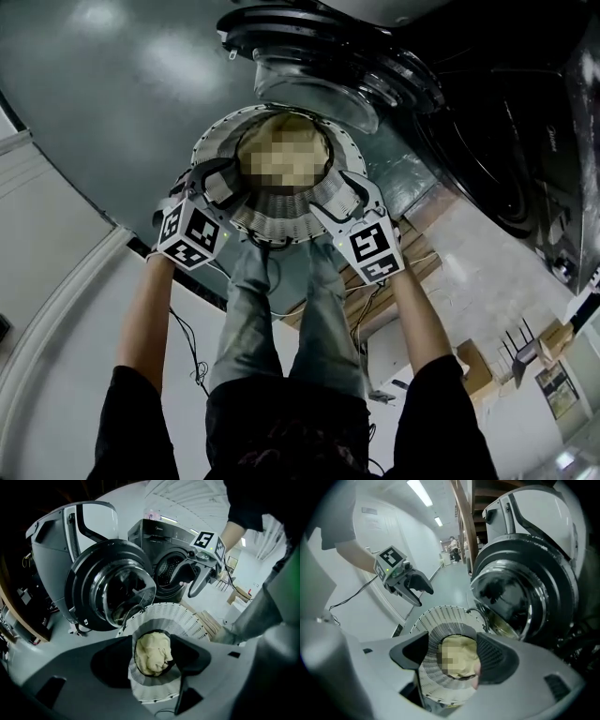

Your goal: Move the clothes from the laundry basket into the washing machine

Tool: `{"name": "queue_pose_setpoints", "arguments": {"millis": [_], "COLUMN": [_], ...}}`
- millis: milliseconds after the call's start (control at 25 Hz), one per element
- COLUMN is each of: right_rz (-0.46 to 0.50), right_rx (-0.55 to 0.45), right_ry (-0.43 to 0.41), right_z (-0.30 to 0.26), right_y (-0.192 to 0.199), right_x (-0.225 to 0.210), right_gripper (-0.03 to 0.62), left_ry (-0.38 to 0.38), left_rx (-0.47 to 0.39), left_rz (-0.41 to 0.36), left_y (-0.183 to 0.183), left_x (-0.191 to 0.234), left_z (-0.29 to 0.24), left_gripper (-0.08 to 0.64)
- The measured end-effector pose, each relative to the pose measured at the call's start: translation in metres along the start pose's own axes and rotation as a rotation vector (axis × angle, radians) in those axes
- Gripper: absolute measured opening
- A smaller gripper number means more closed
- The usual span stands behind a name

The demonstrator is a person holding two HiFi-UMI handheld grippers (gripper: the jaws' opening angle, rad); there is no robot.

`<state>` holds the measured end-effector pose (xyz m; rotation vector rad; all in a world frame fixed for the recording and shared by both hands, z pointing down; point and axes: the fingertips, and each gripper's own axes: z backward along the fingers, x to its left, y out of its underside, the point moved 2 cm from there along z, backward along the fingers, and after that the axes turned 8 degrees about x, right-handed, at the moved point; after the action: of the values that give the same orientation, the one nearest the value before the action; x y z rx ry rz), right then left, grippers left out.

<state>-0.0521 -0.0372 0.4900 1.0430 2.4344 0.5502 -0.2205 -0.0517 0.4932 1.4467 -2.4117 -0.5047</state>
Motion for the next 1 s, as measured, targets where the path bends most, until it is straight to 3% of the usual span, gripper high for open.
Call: {"name": "queue_pose_setpoints", "arguments": {"millis": [400,560,800,1000], "right_rz": [0.106,0.093,0.158,0.228], "right_rx": [0.141,0.144,0.179,0.233], "right_ry": [-0.023,-0.03,-0.045,-0.05], "right_z": [-0.08,-0.098,-0.135,-0.173], "right_y": [0.06,0.067,0.084,0.104], "right_x": [-0.014,-0.02,-0.021,-0.021], "right_gripper": [0.325,0.327,0.327,0.327], "left_ry": [0.068,0.083,0.081,0.069], "left_rx": [0.124,0.144,0.164,0.24], "left_rz": [-0.117,-0.093,-0.097,-0.2], "left_y": [0.046,0.056,0.07,0.091], "left_x": [-0.01,-0.011,-0.01,-0.007], "left_z": [-0.096,-0.123,-0.16,-0.198], "left_gripper": [0.273,0.279,0.285,0.291]}}
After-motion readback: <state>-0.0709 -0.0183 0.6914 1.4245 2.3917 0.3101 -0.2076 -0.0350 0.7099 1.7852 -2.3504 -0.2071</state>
